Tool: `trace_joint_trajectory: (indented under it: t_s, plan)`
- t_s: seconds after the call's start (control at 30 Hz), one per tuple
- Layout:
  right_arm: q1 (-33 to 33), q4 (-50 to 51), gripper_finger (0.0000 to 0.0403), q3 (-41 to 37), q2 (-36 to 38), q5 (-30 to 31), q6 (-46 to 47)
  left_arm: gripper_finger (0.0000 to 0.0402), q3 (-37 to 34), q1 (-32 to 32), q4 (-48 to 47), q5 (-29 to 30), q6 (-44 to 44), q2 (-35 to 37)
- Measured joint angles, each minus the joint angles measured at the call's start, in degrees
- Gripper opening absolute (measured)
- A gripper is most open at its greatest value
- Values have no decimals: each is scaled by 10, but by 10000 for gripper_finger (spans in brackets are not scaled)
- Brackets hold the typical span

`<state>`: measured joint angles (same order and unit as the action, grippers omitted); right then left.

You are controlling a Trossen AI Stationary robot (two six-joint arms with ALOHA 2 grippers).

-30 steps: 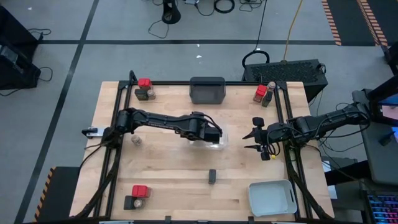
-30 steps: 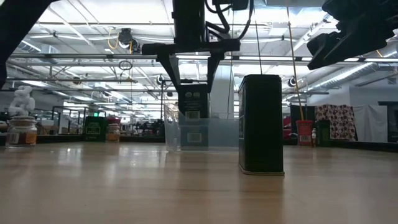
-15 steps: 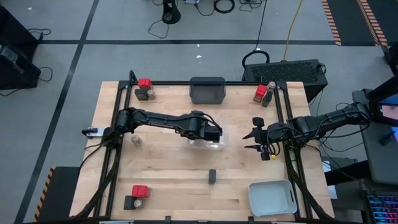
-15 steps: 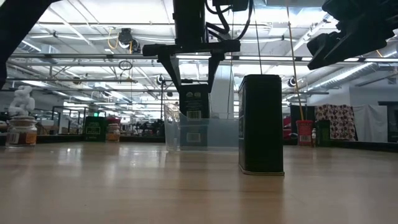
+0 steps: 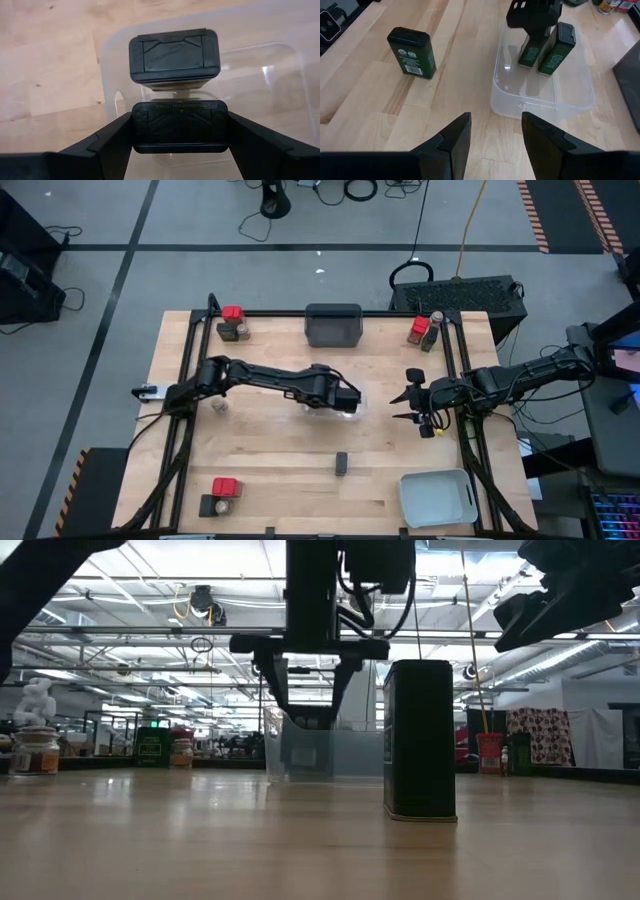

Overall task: Sort spices by type
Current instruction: Put the green seasoning bottle into the transparent bin

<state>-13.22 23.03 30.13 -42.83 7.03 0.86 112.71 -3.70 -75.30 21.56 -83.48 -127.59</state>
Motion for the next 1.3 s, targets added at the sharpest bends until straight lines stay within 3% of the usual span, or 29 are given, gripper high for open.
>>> trace_joint_trajectory:
  t_s: [0.9,1.3]
  plan:
    - [0,1,157,0,0,-16,0,289,0,15,15,-14,14,-3]
    - [0,0,157,0,0,-16,0,353,0,16,13,-21,31,-3]
